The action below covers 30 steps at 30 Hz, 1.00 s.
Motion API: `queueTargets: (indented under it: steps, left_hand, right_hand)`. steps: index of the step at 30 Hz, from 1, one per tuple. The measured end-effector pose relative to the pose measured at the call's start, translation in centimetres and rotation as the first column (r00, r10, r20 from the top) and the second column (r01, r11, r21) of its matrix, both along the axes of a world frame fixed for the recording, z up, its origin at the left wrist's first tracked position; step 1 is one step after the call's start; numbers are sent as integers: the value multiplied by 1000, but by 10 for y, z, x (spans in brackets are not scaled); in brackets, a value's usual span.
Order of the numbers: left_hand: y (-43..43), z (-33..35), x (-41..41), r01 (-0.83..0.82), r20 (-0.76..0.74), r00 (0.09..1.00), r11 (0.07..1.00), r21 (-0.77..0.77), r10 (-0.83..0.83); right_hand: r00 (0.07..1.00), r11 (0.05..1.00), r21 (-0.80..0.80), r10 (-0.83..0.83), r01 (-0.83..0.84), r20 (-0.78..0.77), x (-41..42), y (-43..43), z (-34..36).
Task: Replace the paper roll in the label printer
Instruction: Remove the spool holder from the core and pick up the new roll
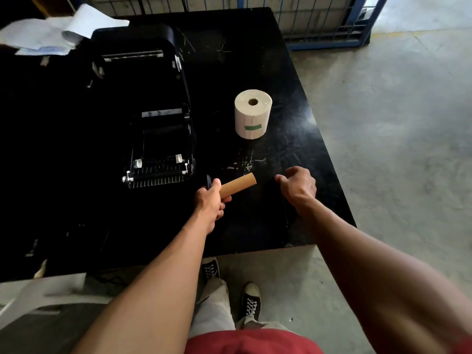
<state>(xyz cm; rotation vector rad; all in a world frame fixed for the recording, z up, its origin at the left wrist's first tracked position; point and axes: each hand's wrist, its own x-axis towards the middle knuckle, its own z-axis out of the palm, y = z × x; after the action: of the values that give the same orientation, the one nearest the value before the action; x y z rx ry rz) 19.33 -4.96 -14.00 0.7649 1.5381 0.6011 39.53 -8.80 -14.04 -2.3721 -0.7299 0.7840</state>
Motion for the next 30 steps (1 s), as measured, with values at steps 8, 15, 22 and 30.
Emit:
queueTargets:
  steps: [8,15,22,30]
  left_hand:
    - [0,8,16,26,65,998,999,-20,-24]
    - [-2,14,12,-17,147,989,997,-69,27]
    - [-5,10,16,-21,17,1000,999,-47,22]
    - [-6,-1,13,250,-341,915,966,59,-216]
  right_hand:
    - [759,969,140,246,-203,-603,-12,3,13]
    - [751,971,160,-28,176,-659,-16,14,17]
    - [920,929,-124,313,-348,-238,-25,6,15]
    - [901,870,-237,420,-433,-106,-36,6,11]
